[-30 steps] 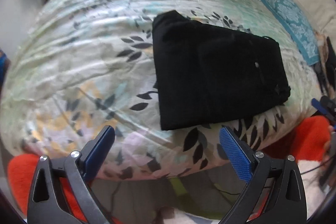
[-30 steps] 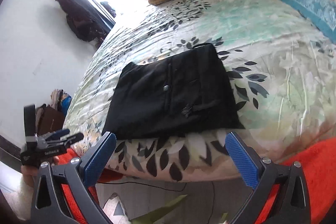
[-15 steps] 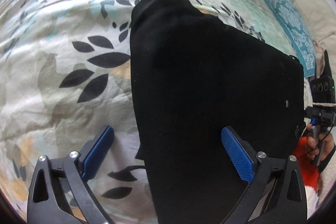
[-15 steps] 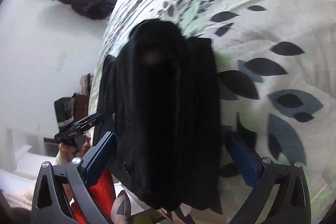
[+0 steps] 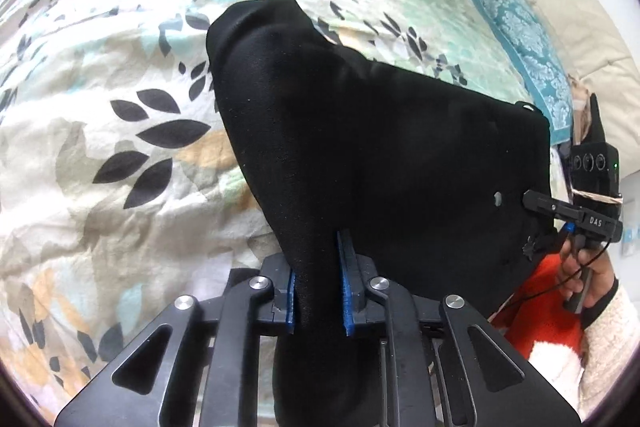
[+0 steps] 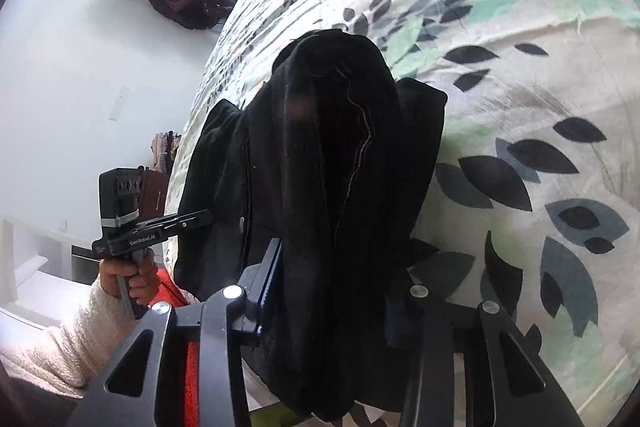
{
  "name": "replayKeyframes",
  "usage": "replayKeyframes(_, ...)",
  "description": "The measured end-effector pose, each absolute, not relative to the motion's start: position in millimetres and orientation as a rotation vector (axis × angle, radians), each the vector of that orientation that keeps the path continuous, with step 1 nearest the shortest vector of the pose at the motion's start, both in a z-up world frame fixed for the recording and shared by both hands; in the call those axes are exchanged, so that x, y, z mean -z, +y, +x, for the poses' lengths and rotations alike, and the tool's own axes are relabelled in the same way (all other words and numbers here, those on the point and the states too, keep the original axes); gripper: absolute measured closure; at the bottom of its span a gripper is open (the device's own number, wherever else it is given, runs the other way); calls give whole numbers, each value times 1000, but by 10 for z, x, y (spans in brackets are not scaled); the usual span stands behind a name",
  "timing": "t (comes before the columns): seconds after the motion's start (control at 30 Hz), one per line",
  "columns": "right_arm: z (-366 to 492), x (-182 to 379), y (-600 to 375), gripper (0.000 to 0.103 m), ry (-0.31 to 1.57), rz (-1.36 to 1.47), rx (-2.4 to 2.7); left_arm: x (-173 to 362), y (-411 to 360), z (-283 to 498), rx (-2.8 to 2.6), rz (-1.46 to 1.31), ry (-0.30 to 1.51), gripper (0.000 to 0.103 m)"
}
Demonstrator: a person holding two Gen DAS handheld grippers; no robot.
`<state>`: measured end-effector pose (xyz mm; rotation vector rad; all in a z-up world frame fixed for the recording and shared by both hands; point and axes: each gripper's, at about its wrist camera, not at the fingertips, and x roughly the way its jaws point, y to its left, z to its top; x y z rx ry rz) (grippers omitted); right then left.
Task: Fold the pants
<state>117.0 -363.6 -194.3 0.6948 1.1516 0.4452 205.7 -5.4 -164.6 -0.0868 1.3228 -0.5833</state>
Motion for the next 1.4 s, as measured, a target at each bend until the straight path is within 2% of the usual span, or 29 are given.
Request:
replayKeyframes(0.27,1241,1452,-3417,68,1040,628,-507,1171,106,2145,585,-101,1194,92)
replayKeyframes(0.43,1647,1459,-3383,68,991,627,-470,1297,84,2639,511,-94,1169,91)
replayKeyframes(0.47,1757,1491,-3347,68,990,618,-460,1361,68,2680,485,-55,1176,87)
replayKeyframes(0.53,1918,1663,-3335,62,1028,628,-415,1498,45,2691,394,39,1186,65)
replayKeyframes(0.57,1989,1712,-3311,49,1060,610,-363,1510,70,2652,327,90,1171,56)
replayKeyframes(0.6,2026,1763,-3324,25,1103,578,-287,1461,119,2572,278,124,1128,43)
replayKeyframes(0.63,2010,1781,-3335,8,1130,545,-205,1378,178,2482,240,146,1082,33)
replayKeyframes(0.67,1939,1736,-3360,0,1117,506,-133,1272,251,2371,195,166,1031,14)
replayKeyframes(0.7,1823,1636,-3386,0,1078,463,-77,1162,313,2253,153,183,983,7)
replayKeyframes(0.77,1563,1364,-3410,0,1015,396,-4,937,440,1991,96,211,899,6)
replayKeyframes(0.93,851,594,-3022,0,946,183,123,508,531,1266,-14,227,848,6)
replayKeyframes(1.1,116,15,-2410,0,904,74,162,125,214,715,108,214,888,6)
replayKeyframes(1.4,-428,-523,-1915,0,839,-24,183,-281,49,377,183,132,847,5)
